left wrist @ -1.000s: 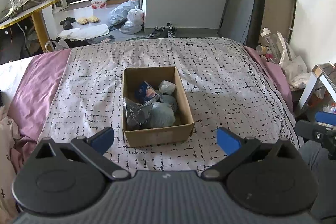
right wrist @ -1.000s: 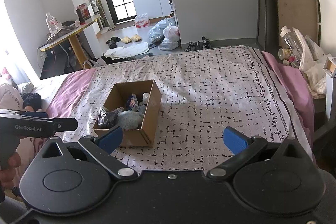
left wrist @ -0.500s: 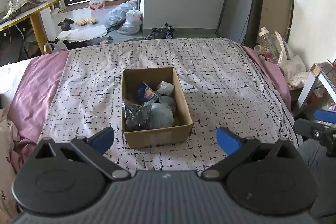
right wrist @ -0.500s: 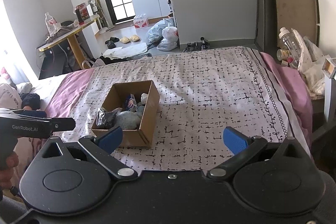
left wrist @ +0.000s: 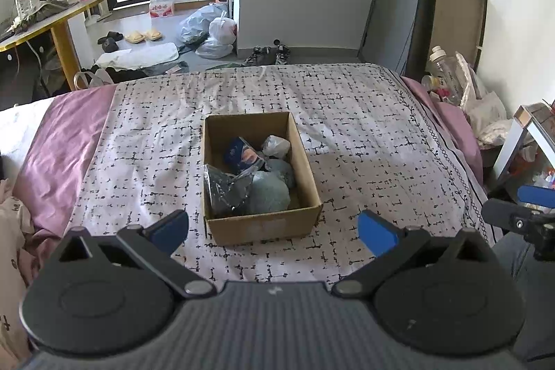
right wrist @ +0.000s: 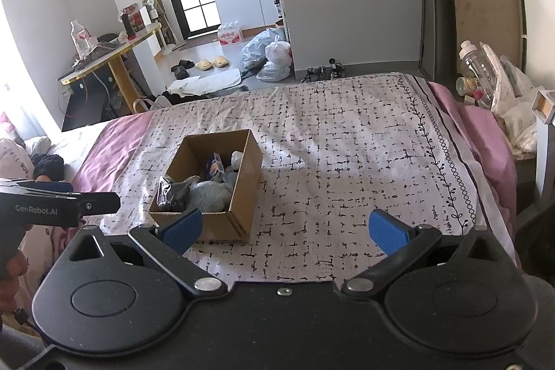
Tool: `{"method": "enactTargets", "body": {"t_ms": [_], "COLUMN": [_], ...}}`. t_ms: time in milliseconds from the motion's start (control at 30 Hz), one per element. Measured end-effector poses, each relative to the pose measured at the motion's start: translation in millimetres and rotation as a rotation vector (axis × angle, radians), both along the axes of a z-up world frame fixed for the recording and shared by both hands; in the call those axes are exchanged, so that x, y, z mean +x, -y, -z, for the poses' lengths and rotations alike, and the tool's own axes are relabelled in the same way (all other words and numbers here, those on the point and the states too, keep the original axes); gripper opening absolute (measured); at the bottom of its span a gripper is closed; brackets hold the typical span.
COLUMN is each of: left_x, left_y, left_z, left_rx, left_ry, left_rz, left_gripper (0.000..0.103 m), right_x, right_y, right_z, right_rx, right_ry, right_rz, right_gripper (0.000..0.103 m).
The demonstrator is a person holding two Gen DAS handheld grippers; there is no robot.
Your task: Organize soft objects
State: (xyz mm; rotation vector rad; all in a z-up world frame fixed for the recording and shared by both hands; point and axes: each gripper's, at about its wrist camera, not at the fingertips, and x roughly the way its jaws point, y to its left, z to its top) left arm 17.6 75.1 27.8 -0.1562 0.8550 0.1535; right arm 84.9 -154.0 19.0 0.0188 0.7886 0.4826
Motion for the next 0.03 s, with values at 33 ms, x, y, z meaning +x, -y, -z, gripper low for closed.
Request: {"method": "enactTargets", "body": {"t_ms": [33], "left_x": [0.4], "left_y": [0.1], "left_z": [0.1], "left_rx": [-0.002], "left_ry": [-0.001], "left_rz": [0.0], "left_gripper": [0.103], "right_x": [0.3], "right_y": [-0.2], "right_z": [0.6], "right_rx": [0.002], "right_ry": [-0.001], "right_rz": [0.002], "right_gripper": [0.103]}}
